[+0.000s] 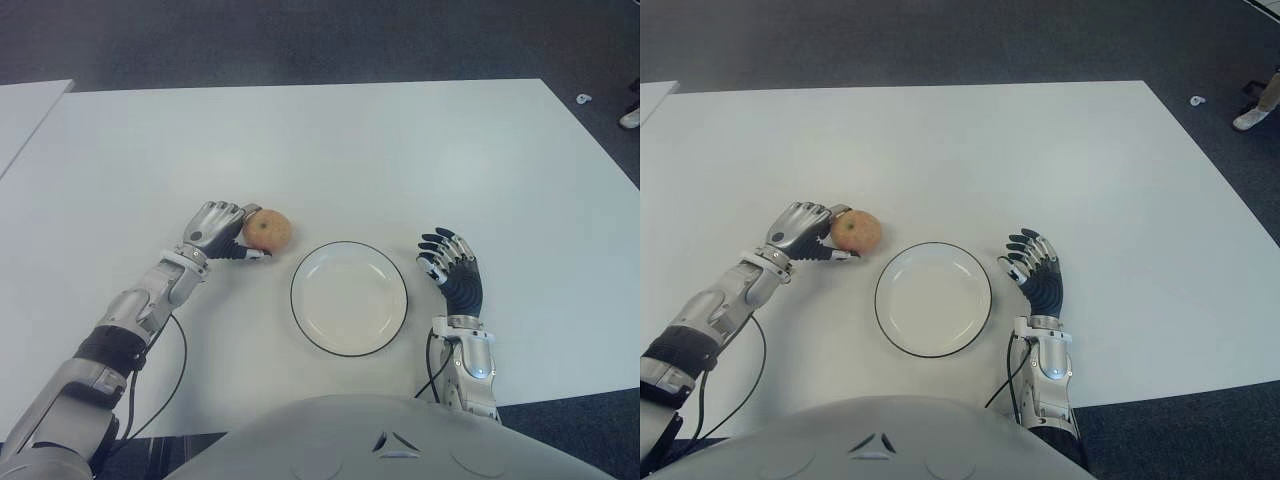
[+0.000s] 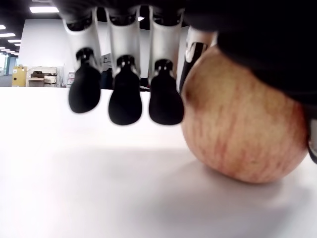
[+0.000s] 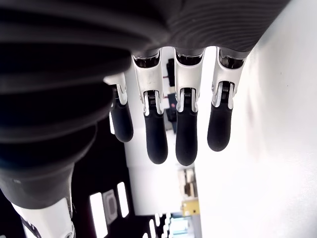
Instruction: Put the apples into the plate.
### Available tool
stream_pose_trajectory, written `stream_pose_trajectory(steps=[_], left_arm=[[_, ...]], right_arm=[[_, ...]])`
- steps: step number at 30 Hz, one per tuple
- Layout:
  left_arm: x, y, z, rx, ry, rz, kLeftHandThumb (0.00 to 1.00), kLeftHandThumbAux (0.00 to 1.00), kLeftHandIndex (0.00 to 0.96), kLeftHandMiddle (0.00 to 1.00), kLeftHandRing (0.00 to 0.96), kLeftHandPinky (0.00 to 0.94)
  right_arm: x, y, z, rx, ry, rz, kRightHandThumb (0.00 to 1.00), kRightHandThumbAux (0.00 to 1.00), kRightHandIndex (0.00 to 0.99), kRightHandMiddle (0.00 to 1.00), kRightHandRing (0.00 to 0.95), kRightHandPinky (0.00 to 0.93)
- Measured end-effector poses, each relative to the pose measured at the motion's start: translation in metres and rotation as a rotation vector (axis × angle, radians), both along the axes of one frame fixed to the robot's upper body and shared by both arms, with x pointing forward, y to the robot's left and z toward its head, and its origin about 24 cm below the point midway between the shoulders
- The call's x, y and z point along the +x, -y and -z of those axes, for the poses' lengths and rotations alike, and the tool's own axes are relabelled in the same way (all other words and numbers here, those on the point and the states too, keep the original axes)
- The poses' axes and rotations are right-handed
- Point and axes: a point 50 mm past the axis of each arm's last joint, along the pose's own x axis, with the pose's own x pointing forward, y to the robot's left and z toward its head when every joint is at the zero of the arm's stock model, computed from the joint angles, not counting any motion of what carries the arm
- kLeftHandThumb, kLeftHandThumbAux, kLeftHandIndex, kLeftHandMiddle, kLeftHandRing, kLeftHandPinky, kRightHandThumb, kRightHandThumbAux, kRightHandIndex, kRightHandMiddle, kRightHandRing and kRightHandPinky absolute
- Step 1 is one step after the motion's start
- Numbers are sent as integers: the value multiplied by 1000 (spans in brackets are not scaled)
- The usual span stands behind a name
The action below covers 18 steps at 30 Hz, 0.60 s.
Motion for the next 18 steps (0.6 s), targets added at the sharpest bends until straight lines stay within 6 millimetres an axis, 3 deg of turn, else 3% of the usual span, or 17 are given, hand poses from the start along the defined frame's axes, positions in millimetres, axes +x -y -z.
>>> stream_pose_trajectory(steps=[18], left_arm=[[-11, 10, -10, -69, 76, 57, 720, 701, 443, 781, 742, 699]], right_arm=[[9, -3, 0, -19, 25, 5, 502, 761, 279, 373, 366, 381]])
